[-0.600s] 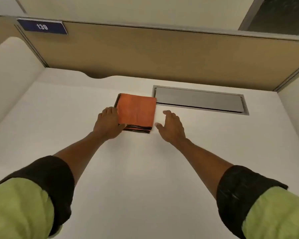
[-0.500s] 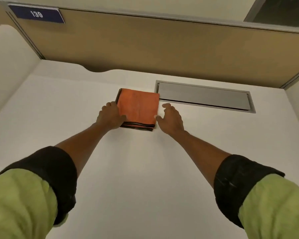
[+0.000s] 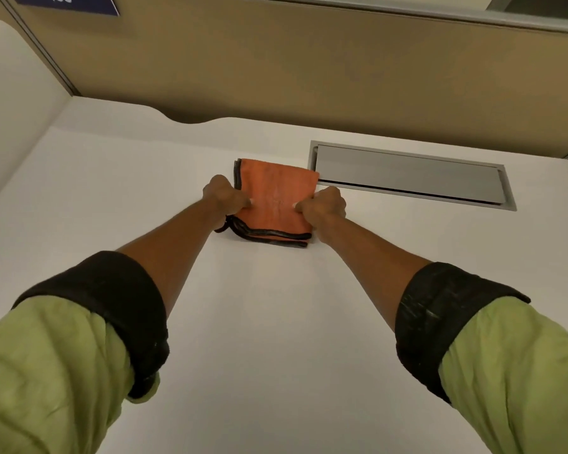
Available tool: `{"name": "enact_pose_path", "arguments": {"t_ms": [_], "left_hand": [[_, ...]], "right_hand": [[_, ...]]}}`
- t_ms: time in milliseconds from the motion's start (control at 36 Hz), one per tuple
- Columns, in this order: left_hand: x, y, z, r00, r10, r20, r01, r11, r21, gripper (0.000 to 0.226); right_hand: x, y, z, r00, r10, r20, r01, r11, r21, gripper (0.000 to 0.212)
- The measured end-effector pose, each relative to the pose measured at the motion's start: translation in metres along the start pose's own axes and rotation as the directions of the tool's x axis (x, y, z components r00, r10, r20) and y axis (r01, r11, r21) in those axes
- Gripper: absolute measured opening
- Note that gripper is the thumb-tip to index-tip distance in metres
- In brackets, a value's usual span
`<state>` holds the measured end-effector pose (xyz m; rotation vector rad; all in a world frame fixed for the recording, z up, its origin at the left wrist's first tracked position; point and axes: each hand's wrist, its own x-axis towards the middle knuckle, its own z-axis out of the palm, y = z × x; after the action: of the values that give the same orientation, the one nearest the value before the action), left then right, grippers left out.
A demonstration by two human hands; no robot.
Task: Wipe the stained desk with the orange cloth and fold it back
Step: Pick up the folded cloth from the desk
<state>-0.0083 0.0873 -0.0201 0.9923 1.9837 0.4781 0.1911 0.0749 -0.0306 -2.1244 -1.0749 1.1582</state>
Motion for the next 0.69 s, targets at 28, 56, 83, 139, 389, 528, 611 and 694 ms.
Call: {"name": "enact_pose_path", "arguments": {"t_ms": [28,56,83,139,389,528,611,694], "left_hand": [[0.001,-0.001,-0.001,1.0,-0.007,0.017,0.007,1.0,-0.022,0.049],[0.0,-0.001,-0.003,1.0,-0.007,0.026,0.008,0.999,-0.039,0.049],[0.0,-0.002,-0.004,1.0,-0.004,0.031,0.006,0.998,-0.06,0.047],[-0.001,-0.003,-0.008,0.999,-0.006,0.054,0.013,0.993,-0.119,0.04],[-0.04,0.003,-0.016,0.983,0.052,0.176,0.022,0.918,-0.396,0.031],[-0.078,0.006,-0.002,0.956,0.145,0.255,-0.002,0.873,-0.487,0.021],[-0.106,0.004,0.011,0.934,0.179,0.309,0.01,0.852,-0.523,0.025],[-0.139,-0.003,0.029,0.879,0.204,0.431,0.051,0.858,-0.511,0.048]], "right_hand": [[0.0,-0.001,-0.001,0.999,0.014,0.03,-0.015,0.999,0.029,0.049],[-0.001,-0.001,-0.003,0.998,0.033,0.053,-0.036,0.997,0.062,0.054],[-0.001,-0.001,-0.005,0.997,0.049,0.065,-0.055,0.994,0.098,0.056],[-0.002,0.0,-0.012,0.995,0.065,0.073,-0.077,0.982,0.17,0.048],[-0.036,0.031,-0.075,0.992,-0.037,0.117,-0.018,0.9,0.436,0.037],[-0.071,0.059,-0.121,0.993,-0.112,0.029,0.083,0.865,0.494,0.035],[-0.092,0.083,-0.148,0.99,-0.135,-0.031,0.133,0.87,0.474,0.039],[-0.113,0.109,-0.177,0.982,-0.181,-0.062,0.19,0.879,0.438,0.038]]}}
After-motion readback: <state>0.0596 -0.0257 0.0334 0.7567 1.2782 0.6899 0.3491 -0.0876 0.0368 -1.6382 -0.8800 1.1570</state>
